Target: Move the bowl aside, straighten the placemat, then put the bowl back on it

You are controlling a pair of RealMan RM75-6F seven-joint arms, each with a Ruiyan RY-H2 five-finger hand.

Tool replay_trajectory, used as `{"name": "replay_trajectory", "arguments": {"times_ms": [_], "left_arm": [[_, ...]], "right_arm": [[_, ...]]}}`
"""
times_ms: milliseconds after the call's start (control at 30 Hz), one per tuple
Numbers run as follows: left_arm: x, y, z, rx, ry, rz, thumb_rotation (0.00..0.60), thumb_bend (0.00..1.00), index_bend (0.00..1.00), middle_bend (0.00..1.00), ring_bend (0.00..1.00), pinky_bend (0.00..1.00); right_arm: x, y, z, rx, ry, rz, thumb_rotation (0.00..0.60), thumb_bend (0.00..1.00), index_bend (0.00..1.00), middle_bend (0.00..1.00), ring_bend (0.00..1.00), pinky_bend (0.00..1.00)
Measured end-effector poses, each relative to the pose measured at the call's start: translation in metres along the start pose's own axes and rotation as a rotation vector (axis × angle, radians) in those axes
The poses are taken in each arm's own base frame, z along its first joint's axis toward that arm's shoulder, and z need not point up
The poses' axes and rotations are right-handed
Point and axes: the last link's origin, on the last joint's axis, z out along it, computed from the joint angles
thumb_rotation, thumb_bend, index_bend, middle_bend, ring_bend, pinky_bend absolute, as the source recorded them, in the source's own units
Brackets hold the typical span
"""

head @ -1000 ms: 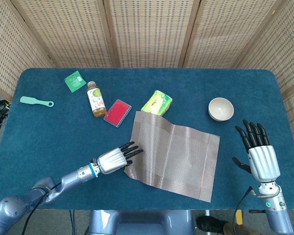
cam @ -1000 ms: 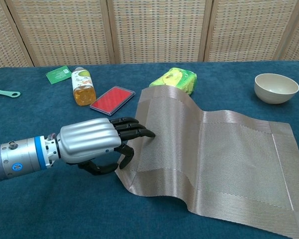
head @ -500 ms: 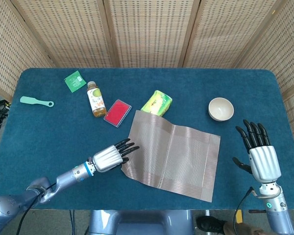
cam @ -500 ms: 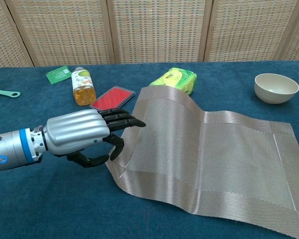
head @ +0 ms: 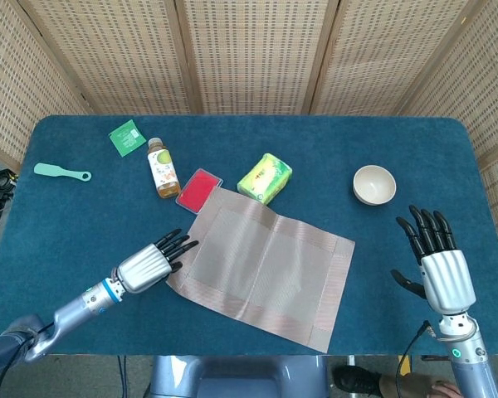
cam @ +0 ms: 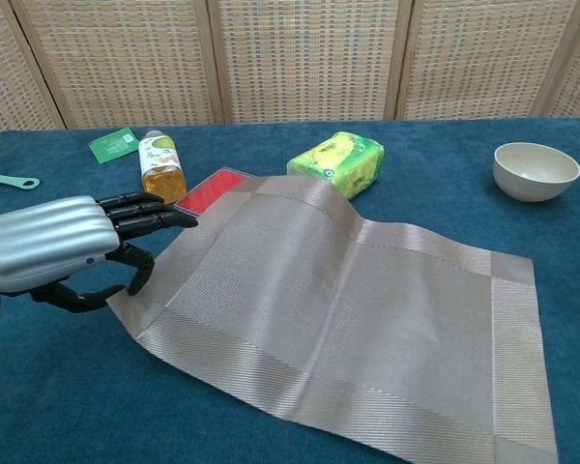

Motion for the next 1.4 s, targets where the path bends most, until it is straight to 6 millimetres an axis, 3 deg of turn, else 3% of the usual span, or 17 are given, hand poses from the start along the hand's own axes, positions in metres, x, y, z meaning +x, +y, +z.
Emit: {"name": "replay_trajectory", "arguments": {"times_ms": [267, 600, 1000, 1267, 1333, 1400], "left_arm": [[-0.009, -0.006, -0.034, 0.033, -0.054, 0.018, 0.600, 0.53, 0.79, 0.00, 0.00, 0.00], [-0.004, 0.021, -0.076, -0.051, -0.126, 0.015, 0.600, 0.53, 0.80, 0.00, 0.00, 0.00], [0.006, 0.061, -0.084, -0.129, -0.199, 0.035, 0.600, 0.54, 0.80, 0.00, 0.00, 0.00], [0.012, 0.068, -0.084, -0.129, -0.220, 0.023, 0.600, 0.54, 0.80, 0.00, 0.00, 0.00], [0.013, 0.068, -0.085, -0.133, -0.221, 0.026, 0.600, 0.50, 0.75, 0.00, 0.00, 0.00], [0.013, 0.067, -0.085, -0.133, -0.220, 0.039, 0.600, 0.19, 0.32, 0.00, 0.00, 0.00]], "right_arm": [[0.005, -0.002, -0.002, 0.011, 0.011, 0.014, 0.600, 0.00, 0.15, 0.00, 0.00, 0.00], [0.008, -0.004, -0.004, 0.015, 0.020, 0.016, 0.600, 0.00, 0.15, 0.00, 0.00, 0.00], [0.008, -0.002, -0.003, 0.006, 0.022, 0.013, 0.600, 0.00, 0.15, 0.00, 0.00, 0.00], [0.009, -0.001, -0.002, 0.005, 0.022, 0.015, 0.600, 0.00, 0.15, 0.00, 0.00, 0.00], [0.009, -0.002, -0.002, 0.005, 0.023, 0.016, 0.600, 0.00, 0.15, 0.00, 0.00, 0.00], [0.009, -0.002, -0.002, 0.005, 0.024, 0.017, 0.600, 0.00, 0.15, 0.00, 0.00, 0.00]]}}
